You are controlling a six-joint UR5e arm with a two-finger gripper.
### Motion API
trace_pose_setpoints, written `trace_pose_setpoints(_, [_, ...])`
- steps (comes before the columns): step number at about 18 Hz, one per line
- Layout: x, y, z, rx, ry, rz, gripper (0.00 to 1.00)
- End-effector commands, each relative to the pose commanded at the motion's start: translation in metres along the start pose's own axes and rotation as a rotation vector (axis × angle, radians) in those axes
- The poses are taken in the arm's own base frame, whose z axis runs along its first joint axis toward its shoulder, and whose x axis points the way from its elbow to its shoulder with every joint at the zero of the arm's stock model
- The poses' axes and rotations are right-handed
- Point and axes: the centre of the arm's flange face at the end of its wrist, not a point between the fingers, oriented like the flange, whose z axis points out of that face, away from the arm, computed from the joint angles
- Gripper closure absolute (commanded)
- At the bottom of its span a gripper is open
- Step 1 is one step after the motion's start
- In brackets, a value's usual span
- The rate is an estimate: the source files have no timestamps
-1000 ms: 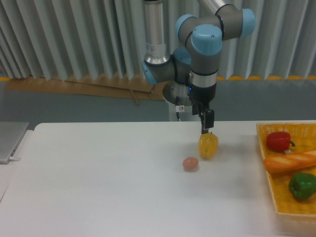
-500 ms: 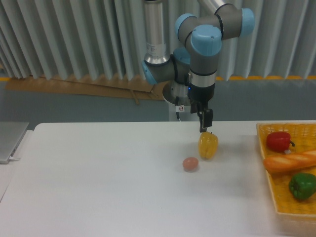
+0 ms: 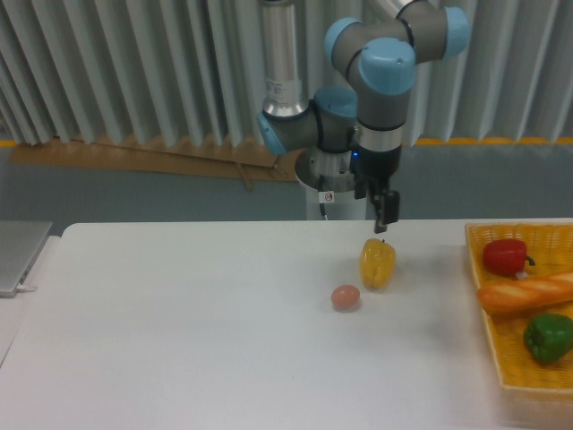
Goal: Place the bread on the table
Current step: 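Raise the gripper and move it over the bread loaf in the basket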
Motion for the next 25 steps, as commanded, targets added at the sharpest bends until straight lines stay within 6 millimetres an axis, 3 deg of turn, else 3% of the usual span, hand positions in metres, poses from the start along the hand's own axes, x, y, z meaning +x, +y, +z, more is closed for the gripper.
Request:
trace_pose_setpoints(3, [-0.019, 0.040, 0.002, 0.005, -0.003, -0.061, 0.00])
trace_pose_setpoints(5, [-0.039, 0.055, 0.005, 0.001, -0.025, -0.071, 0.00])
trace_pose_setpoints(9, [-0.072, 0.095, 0.022, -0.008, -0.081, 0.023, 0.00])
trace_pose_setpoints(14, [-0.109, 0.126, 0.048, -0.015, -0.152, 0.028, 0.00])
trace_pose_setpoints(19, [-0.134, 0.142, 0.072, -0.025, -0.214, 0.119, 0.00])
trace_pose_setpoints(22, [-0.138, 0.143, 0.088, -0.023, -0.196, 0.152, 0.00])
trace_pose_setpoints(25, [-0.140, 0.141, 0.117, -0.007, -0.138, 0.157, 0.00])
